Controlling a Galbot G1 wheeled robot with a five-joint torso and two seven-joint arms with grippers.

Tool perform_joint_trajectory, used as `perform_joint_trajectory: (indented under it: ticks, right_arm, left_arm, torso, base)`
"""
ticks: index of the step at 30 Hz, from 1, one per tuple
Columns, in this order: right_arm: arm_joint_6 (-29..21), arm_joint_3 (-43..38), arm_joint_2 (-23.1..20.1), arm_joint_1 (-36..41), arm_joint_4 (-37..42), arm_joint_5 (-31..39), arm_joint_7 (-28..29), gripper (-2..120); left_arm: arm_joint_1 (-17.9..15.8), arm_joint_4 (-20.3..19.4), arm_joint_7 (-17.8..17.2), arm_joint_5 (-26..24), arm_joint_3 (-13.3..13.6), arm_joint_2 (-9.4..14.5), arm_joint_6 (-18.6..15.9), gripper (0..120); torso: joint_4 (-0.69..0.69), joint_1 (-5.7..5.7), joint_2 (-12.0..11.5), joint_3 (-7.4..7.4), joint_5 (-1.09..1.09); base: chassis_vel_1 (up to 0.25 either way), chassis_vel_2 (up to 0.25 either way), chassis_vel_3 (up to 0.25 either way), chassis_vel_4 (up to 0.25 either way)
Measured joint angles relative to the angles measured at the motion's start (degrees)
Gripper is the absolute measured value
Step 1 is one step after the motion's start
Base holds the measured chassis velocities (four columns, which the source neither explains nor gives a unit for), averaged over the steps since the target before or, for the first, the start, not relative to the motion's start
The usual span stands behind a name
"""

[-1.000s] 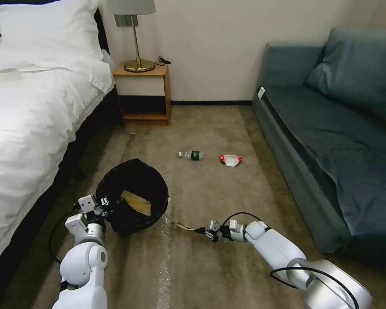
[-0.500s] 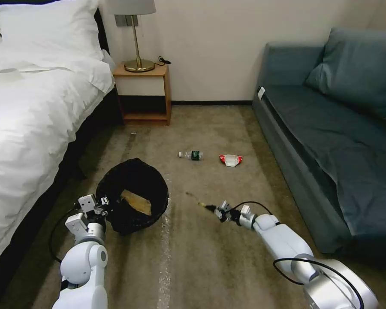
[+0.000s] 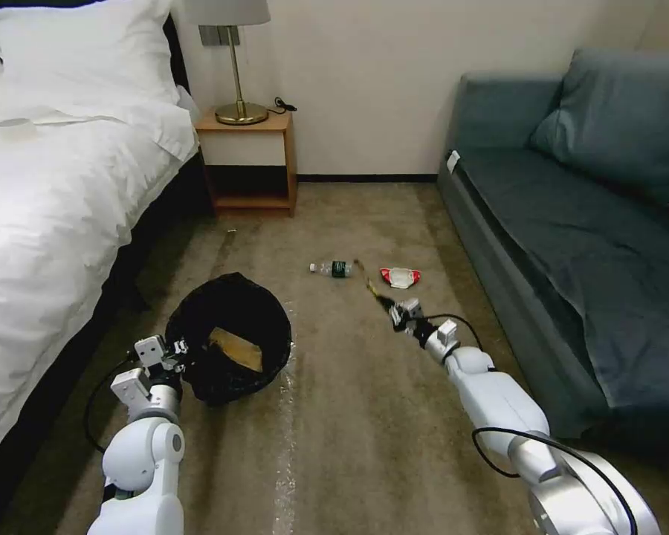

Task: Pick up the trash bin, then pick up the garbage on the floor and place it into the trash bin.

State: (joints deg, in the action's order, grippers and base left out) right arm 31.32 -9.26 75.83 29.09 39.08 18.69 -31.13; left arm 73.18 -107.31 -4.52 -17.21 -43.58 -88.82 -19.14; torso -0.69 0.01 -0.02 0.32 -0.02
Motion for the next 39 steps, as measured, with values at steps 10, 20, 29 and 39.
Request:
perform_joint_trajectory:
  ticks: [10,20,29,39]
  right_arm:
    - [-3.1,8.7,-1.1,6.0,28.1,3.6,8.3,0]
    - [-5.6,19.2,-0.9,7.9,42.3,3.8,13.4,0]
    - [-5.7,26.1,0.5,7.9,42.1,2.9,14.6,0]
    - [-3.7,27.4,1.6,8.5,36.2,0.8,14.8,0]
  left_arm:
    - [-0.9,1.0,0.1,0.1,0.8,-0.2,0.1,4]
    - [-1.1,0.9,0.1,0.3,1.4,-0.9,0.0,4]
    - [-1.2,0.5,0.0,0.3,2.3,-1.7,-0.5,4]
    - [-1.2,-0.4,-0.1,1.1,3.3,-2.4,-0.9,4]
  torso:
    - [0.0,0.0,0.0,0.0,0.01]
    - [0.0,-0.01,0.0,-0.01,0.0]
    - [0.01,0.0,0.0,0.0,0.0]
    - [0.0,-0.01,0.0,0.0,0.01]
  base:
    - [0.0,0.0,0.0,0.0]
    - [0.0,0.0,0.0,0.0]
    - [0.0,0.0,0.0,0.0]
    - [0.0,0.0,0.0,0.0]
